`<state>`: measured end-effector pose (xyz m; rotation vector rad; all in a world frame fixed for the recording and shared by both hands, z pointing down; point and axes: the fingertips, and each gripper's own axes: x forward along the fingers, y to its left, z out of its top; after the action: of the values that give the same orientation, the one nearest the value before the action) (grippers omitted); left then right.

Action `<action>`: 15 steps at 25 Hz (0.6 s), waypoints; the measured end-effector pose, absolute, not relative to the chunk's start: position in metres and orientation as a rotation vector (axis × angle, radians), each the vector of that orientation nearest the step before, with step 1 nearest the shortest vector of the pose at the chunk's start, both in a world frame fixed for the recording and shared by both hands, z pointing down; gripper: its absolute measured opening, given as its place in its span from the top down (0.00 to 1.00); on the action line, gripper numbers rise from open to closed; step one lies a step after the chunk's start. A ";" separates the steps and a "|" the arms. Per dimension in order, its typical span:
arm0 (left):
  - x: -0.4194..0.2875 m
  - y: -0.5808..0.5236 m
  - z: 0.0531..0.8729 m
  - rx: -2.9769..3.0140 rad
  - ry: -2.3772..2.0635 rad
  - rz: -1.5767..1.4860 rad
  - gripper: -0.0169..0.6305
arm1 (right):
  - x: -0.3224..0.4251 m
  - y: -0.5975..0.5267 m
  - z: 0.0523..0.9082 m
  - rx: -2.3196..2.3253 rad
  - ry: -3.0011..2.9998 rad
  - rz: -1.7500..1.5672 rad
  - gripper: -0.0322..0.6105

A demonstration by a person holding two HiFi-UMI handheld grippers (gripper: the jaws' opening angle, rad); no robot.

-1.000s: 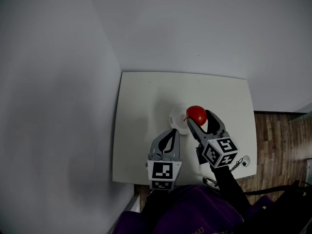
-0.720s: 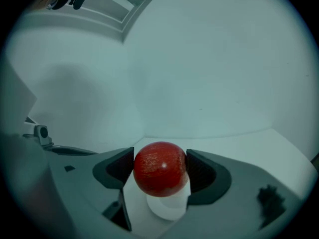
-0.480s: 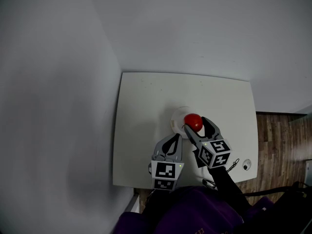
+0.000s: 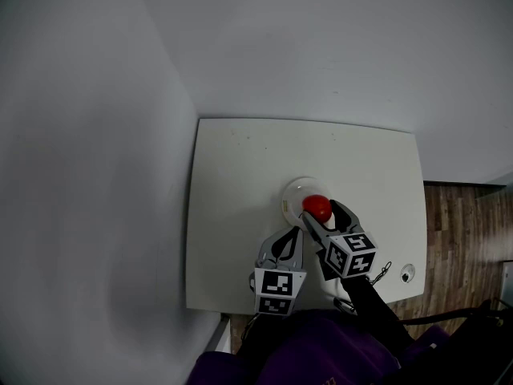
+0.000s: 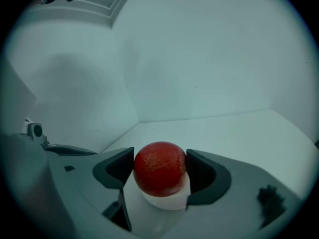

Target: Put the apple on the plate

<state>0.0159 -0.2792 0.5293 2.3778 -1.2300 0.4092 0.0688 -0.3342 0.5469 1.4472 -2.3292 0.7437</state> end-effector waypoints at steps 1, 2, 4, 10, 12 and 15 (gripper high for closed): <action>0.017 -0.279 0.531 2.376 -1.227 0.412 0.96 | 0.069 -0.334 0.549 1.448 -2.327 0.757 0.43; 0.017 -0.278 0.533 2.374 -1.224 0.416 0.96 | 0.069 -0.334 0.551 1.446 -2.326 0.763 0.43; 0.015 -0.278 0.537 2.365 -1.223 0.421 0.96 | 0.067 -0.333 0.554 1.435 -2.325 0.767 0.43; 0.017 -0.276 0.540 2.355 -1.202 0.417 0.96 | 0.064 -0.332 0.564 1.401 -2.307 0.773 0.43; 0.018 -0.275 0.540 2.358 -1.196 0.408 0.96 | 0.062 -0.330 0.567 1.382 -2.301 0.773 0.43; 0.018 -0.274 0.541 2.353 -1.185 0.402 0.96 | 0.061 -0.329 0.571 1.361 -2.290 0.765 0.43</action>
<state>0.0184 -0.2738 0.5410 2.3532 -1.1848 0.4016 0.0606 -0.3289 0.5708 1.3606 -2.2897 0.7645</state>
